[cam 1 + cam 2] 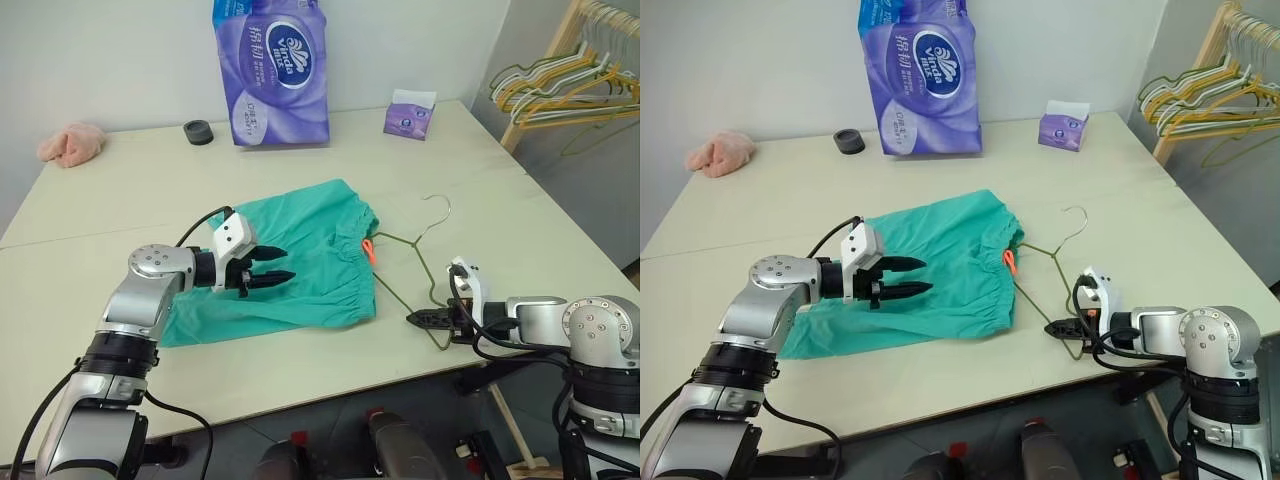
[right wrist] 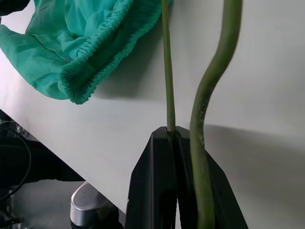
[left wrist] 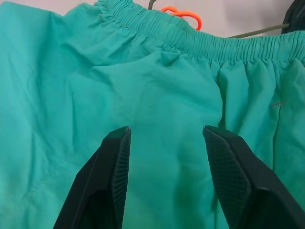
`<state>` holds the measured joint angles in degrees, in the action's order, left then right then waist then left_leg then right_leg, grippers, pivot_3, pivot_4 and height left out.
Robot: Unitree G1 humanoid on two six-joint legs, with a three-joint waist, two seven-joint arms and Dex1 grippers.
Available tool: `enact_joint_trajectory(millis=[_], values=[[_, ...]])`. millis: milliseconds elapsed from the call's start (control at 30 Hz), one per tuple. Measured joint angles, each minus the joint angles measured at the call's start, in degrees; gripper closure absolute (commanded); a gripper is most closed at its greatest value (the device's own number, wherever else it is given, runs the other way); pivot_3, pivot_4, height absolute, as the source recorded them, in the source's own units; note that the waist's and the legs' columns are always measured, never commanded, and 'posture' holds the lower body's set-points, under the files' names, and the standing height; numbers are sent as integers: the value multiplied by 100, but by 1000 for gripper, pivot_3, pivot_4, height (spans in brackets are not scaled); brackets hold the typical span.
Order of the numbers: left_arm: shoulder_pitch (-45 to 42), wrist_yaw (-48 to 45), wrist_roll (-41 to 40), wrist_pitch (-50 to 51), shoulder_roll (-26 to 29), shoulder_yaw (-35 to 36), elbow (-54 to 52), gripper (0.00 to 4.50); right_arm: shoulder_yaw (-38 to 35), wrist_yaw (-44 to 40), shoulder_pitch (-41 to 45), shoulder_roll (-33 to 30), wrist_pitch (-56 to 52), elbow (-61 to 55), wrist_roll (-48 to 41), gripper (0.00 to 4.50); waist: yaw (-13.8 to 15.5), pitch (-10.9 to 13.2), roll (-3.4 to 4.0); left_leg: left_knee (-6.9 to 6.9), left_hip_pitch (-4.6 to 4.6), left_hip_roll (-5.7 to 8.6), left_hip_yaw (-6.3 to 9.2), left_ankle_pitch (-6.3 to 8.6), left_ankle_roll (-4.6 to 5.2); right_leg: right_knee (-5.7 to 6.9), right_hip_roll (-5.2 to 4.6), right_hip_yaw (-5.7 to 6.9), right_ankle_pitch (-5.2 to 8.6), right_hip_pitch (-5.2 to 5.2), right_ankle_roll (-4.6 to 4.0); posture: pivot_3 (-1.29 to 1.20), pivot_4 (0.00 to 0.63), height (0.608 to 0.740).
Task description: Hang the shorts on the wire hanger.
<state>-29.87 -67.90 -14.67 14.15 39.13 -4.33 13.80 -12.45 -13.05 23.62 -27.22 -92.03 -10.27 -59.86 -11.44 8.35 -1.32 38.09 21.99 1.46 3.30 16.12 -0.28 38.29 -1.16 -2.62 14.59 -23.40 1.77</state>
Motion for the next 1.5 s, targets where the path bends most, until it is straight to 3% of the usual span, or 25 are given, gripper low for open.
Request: enact_joint_trajectory(millis=[167,400,600,700,900,1100,1300,1400,1500], values=[[21,64,-8,44,-16,4,-90,1963,-491,1219,613,991,0,695,-373,4500,-22,0,0,7,-11,0,-5,-2,1,46,4,-5,0,-9,1,-256,101,740],[37,104,-25,47,-48,4,-102,1963,-934,2145,849,1699,0,1045,-608,4500,-8,-1,2,9,-7,0,-8,-2,1,52,5,-9,1,-14,0,-252,99,740],[38,241,-68,56,-127,32,-106,1963,-953,2340,978,1780,34,692,-359,4500,-18,-3,4,8,-7,-1,-2,-2,1,55,6,-2,1,-16,1,-251,97,740],[37,354,-91,60,-185,76,-105,1963,-1350,2995,961,2265,1,782,-471,4500,-16,-5,5,8,-8,-1,-1,-2,2,60,6,-4,1,-17,0,-252,96,740],[38,367,-92,41,-188,87,-100,1963,-1425,4161,602,2559,2,827,-1249,4500,-41,-7,5,9,-6,0,-7,-2,2,58,4,-9,1,-19,0,-244,97,740],[129,388,-93,32,-243,98,-105,1963,-1927,5195,1038,3040,473,1108,-1483,4500,-77,-9,9,6,-7,-1,-4,-3,2,58,7,-4,1,-19,0,-243,97,740],[140,481,-91,21,-284,132,-104,1963,-1724,5059,1308,2993,923,1275,-1568,4500,-96,-9,10,7,-5,0,-6,-3,3,57,7,-5,1,-19,0,-243,95,740],[139,518,-93,21,-338,133,-104,1963,-1325,4498,1380,2733,1048,1168,-1476,4500,-113,-9,10,6,-5,0,-5,-3,3,56,8,-4,1,-19,1,-244,95,740],[121,711,-106,32,-453,242,-53,1963,-297,3300,1352,1984,1260,477,-921,4500,-118,-8,11,7,-4,0,-4,-3,3,54,9,-1,2,-20,2,-244,94,740]])
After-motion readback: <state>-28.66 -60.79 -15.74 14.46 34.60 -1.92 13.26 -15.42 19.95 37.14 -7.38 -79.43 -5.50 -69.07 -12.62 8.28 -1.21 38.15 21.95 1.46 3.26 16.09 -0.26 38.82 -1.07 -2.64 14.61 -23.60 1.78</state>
